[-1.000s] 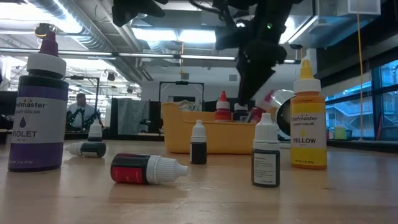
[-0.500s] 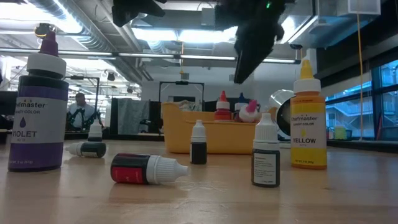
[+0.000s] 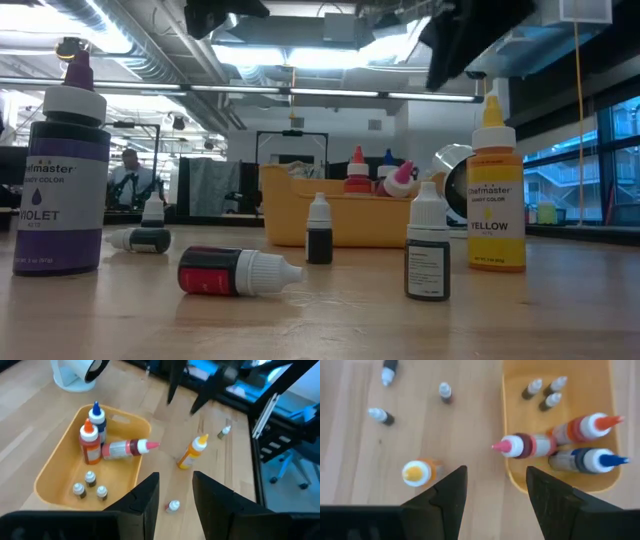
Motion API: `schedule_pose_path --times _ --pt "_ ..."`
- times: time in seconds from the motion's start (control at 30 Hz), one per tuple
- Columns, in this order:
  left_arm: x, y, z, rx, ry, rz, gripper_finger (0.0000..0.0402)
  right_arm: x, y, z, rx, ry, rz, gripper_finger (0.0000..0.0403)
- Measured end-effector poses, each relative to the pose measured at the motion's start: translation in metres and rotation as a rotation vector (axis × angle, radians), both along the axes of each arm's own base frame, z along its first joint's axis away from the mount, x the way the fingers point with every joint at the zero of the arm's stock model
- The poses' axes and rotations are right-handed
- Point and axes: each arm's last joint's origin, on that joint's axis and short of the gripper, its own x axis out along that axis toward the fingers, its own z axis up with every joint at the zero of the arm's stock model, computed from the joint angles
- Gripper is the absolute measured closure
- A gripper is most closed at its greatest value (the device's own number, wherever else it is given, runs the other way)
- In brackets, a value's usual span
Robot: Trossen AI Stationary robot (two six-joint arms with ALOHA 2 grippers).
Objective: Pick & Place food coloring
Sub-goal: Put the large pink food coloring bottle into the yellow bin
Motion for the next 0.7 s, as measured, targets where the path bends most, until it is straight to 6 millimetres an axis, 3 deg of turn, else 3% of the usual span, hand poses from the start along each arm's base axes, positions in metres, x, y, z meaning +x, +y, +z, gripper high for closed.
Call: schedule_pose_path --times 0.23,0.47,0.7 --pt "0.001 0.001 0.002 0.015 -0.032 0.036 0.0288 0.005 0.002 -0.035 -0.16 -0.117 0.077 0.0199" --pt "0.001 0.001 0.002 0.006 -0.031 0.037 0.0288 0.001 0.001 -0.056 -0.182 -0.057 0.11 0.0199" --pt "0.001 0.001 0.002 0.008 -0.026 0.037 0.0288 0.01 0.004 -0.076 -0.231 -0.012 0.158 0.0199"
